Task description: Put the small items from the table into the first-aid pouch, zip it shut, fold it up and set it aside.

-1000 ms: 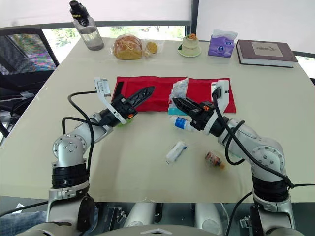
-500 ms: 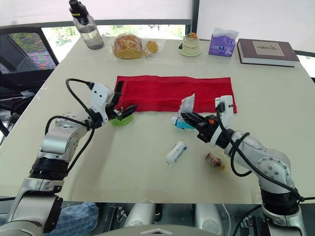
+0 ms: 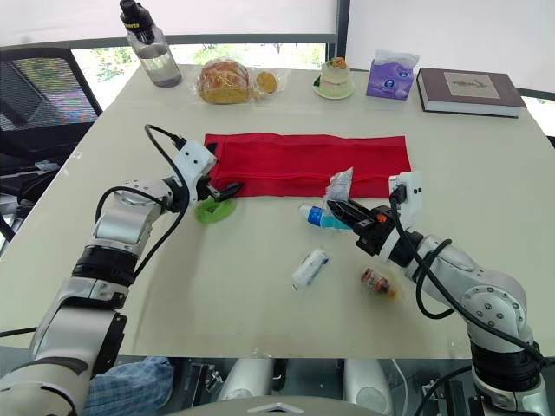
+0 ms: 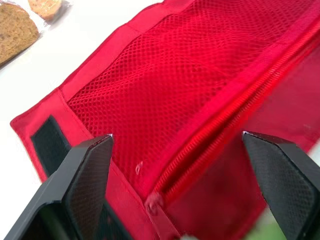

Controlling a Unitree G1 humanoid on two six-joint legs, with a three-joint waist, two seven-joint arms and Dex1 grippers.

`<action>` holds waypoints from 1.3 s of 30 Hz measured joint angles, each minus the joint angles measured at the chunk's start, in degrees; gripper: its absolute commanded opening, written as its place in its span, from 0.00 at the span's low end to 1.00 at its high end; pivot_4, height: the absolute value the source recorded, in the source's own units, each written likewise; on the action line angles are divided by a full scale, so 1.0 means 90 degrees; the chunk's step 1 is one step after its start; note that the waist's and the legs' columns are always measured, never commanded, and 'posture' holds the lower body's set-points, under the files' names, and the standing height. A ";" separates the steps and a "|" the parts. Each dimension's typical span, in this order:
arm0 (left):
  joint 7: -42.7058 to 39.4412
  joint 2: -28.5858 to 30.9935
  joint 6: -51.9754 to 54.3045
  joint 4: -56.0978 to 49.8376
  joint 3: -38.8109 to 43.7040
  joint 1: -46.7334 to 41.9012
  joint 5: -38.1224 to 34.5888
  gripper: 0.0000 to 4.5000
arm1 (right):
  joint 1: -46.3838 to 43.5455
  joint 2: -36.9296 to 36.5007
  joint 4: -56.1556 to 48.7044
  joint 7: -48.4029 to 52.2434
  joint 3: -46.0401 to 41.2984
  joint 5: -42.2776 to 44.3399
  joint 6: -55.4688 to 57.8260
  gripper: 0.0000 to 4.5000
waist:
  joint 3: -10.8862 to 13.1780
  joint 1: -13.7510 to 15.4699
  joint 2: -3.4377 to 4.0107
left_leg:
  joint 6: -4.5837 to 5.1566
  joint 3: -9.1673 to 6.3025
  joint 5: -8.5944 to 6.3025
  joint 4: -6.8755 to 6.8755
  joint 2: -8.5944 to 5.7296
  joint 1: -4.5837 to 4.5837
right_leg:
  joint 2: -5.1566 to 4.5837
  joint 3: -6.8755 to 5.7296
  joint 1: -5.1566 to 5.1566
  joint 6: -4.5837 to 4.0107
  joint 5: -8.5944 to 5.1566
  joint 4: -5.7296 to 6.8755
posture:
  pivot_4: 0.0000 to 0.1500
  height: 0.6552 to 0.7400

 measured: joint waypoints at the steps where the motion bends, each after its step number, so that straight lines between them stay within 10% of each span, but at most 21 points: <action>1: 0.0004 -0.0057 -0.0136 0.0272 -0.0019 -0.0140 0.0117 0.97 | 0.0039 -0.0023 -0.0021 -0.0008 -0.0010 0.0002 -0.0016 0.00 | 0.0000 0.0000 0.0000 | 0.0000 0.0000 0.0000 0.0000 0.0000 0.0000 | 0.0000 0.0000 0.0000 0.0000 0.0000 0.0000 | 1.00 1.00; 7: -0.0019 -0.0275 -0.1063 0.1561 -0.0176 -0.0791 0.0609 0.80 | 0.0105 -0.0073 -0.0062 -0.0101 -0.0063 0.0024 -0.0095 0.00 | 0.0000 -0.0007 -0.0001 | 0.0000 0.0001 0.0000 0.0002 -0.0001 0.0002 | 0.0000 0.0001 0.0000 0.0001 0.0000 0.0003 | 1.00 1.00; 16: -0.0865 -0.0485 -0.1567 0.1878 -0.0227 -0.0900 0.0659 0.01 | 0.0220 -0.0141 -0.0188 -0.0252 -0.0149 0.0225 -0.0149 0.00 | 0.0000 -0.0005 -0.0001 | 0.0000 0.0000 0.0000 0.0006 0.0000 -0.0002 | 0.0000 -0.0001 0.0000 0.0001 0.0001 0.0005 | 1.00 1.00; 39: -0.1921 -0.1885 -0.1517 0.1301 -0.0714 -0.1313 0.0705 0.01 | -0.0171 0.0448 0.0135 -0.0658 0.0486 0.0196 -0.0127 0.00 | 0.0000 0.0022 -0.0001 | 0.0004 -0.0013 -0.0001 0.0060 -0.0004 -0.0021 | 0.0004 -0.0008 0.0001 0.0010 0.0007 0.0023 | 1.00 1.00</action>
